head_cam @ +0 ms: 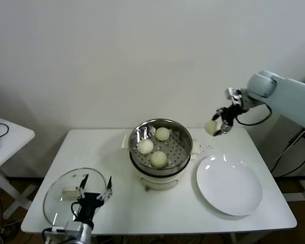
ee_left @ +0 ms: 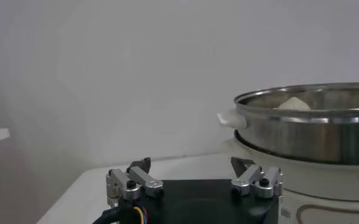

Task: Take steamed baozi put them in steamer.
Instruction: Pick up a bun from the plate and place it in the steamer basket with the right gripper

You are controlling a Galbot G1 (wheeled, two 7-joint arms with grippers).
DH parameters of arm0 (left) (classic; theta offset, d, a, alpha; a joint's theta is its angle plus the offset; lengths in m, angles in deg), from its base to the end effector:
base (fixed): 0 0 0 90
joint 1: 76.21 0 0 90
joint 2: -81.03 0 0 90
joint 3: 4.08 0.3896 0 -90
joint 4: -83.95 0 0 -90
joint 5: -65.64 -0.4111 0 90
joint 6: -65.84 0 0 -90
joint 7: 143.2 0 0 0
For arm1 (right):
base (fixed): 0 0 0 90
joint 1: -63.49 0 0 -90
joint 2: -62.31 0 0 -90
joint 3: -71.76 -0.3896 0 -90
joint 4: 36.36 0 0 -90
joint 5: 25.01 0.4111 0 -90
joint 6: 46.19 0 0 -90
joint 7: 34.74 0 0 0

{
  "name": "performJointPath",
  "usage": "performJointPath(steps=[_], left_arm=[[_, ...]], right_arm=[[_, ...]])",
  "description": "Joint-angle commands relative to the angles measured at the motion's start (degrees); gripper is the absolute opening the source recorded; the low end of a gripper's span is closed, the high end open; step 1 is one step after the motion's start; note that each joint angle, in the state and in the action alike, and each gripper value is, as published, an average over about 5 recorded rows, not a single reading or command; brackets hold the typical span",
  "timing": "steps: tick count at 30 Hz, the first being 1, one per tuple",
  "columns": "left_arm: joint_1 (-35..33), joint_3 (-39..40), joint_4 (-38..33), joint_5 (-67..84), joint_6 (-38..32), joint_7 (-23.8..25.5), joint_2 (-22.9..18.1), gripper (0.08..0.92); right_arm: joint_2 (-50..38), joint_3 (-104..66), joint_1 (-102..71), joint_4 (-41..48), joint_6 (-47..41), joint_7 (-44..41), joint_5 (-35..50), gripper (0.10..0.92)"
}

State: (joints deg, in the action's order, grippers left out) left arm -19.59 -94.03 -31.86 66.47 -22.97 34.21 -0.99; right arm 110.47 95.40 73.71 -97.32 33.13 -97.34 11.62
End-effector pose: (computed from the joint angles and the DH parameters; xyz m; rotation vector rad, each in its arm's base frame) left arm 0.1943 0.0289 -0.3778 -0.0336 -2.9862 -0.1654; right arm 0.6737 -0.1477 -0.0250 1.3275 -1.6174 1.1733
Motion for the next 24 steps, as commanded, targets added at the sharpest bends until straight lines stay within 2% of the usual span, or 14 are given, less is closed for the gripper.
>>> performJointPath(steps=[1,11,24], left_arm=[[-0.29,0.06,-0.45,0.47,-0.28,0.06,0.00,0.823],[-1.44,-1.84,-1.51,3.00,-0.73,0.40,1.04,0.823],[-2.40,-2.31,-0.67,3.71,-1.51,0.42,0.95,0.823]], right_arm=[[10.62,8.58,9.00,-2.25,-3.71,1.73,12.58,0.729],[15.26,7.64,1.78,-3.31,-5.58,5.05,11.80,0.729],[15.76,6.86,-6.12,-1.24,-5.90,6.53,8.19,0.729]])
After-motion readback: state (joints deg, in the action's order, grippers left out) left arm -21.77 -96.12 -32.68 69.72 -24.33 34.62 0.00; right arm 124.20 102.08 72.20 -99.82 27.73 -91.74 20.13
